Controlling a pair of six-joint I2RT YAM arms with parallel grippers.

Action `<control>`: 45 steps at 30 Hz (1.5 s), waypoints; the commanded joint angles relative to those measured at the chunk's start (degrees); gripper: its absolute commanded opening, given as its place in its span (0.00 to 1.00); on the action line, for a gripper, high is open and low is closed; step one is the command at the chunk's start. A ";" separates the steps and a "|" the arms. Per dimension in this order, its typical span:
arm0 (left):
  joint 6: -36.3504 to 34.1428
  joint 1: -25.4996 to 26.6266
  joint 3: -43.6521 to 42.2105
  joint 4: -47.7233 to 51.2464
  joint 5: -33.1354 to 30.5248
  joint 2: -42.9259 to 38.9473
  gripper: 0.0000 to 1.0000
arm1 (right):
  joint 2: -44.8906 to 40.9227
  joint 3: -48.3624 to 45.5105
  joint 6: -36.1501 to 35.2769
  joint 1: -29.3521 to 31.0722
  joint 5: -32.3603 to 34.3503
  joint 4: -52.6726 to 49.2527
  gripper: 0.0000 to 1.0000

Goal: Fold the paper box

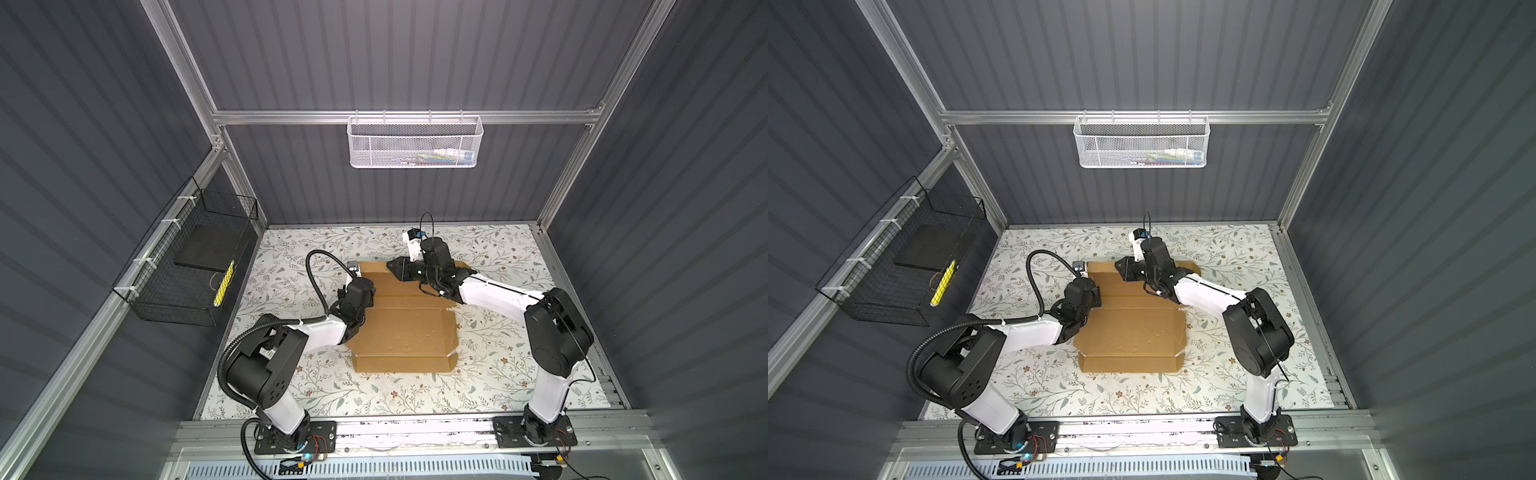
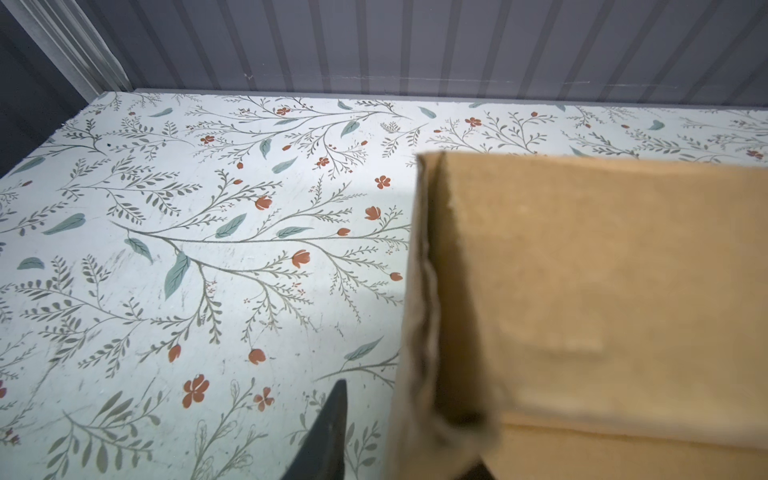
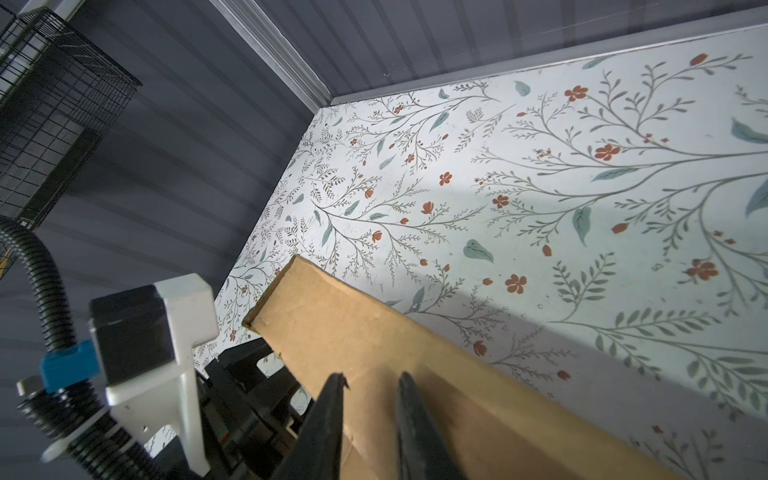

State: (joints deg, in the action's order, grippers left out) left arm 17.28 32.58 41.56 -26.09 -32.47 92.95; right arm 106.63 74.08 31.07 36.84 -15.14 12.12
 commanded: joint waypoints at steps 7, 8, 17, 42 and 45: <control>0.24 -0.15 -1.66 -3.47 -2.22 -4.23 0.30 | -0.54 -1.66 0.31 0.25 0.72 -3.62 0.28; 0.10 -0.15 -1.75 -3.52 -2.33 -4.17 0.27 | -0.55 -1.57 0.31 0.34 0.68 -3.83 0.28; -0.49 -0.17 -1.80 -5.35 -2.96 -2.52 0.16 | -1.14 -0.63 -0.13 0.60 1.34 -5.38 0.30; -1.36 -0.22 -8.26 -10.29 0.98 -5.92 0.00 | -22.63 -5.32 -6.91 0.63 11.38 -21.34 0.68; -1.79 -0.28 -8.60 -10.39 2.28 -6.52 0.00 | -25.27 -7.93 -7.20 0.64 12.37 -23.20 0.69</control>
State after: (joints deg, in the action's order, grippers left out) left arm 16.56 32.56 34.09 -37.08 -32.36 87.72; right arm 82.96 68.69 25.36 37.28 -5.21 -6.13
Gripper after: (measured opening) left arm 0.077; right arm 0.689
